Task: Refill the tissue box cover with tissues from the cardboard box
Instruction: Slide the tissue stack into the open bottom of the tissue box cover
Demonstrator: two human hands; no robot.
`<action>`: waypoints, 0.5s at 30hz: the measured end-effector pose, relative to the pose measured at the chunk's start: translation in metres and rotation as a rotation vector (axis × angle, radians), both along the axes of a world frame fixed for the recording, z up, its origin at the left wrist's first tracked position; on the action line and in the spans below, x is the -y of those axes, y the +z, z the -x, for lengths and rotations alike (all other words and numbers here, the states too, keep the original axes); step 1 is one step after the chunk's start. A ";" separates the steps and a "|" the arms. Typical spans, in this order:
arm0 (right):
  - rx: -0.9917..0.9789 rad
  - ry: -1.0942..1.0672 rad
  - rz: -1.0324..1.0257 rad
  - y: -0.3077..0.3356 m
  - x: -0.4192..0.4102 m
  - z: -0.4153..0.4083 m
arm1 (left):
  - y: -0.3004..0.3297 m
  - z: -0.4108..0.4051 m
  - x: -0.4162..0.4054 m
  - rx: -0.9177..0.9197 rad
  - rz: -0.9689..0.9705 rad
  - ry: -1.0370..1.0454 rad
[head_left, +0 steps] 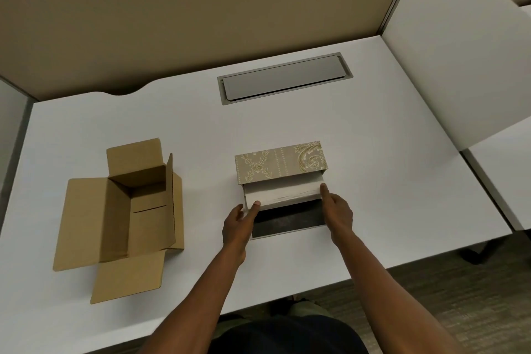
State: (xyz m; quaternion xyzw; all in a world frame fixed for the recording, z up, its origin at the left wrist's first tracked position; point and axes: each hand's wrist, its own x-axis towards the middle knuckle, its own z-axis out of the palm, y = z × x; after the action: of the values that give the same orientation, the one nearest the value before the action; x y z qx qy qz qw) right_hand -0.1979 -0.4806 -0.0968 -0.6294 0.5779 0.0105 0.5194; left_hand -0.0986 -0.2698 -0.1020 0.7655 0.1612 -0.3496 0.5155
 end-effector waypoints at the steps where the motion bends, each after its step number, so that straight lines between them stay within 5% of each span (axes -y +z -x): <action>1: -0.018 0.035 0.007 -0.003 -0.001 0.002 | 0.000 0.002 0.000 -0.015 0.005 -0.007; 15: -0.066 -0.049 -0.105 0.000 0.016 -0.012 | 0.006 -0.012 -0.003 -0.187 0.119 0.023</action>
State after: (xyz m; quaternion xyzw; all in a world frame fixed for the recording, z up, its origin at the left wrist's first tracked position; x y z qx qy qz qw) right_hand -0.1859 -0.4966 -0.0969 -0.5862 0.6085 0.0489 0.5326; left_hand -0.0864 -0.2671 -0.0957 0.6956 0.1961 -0.4225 0.5469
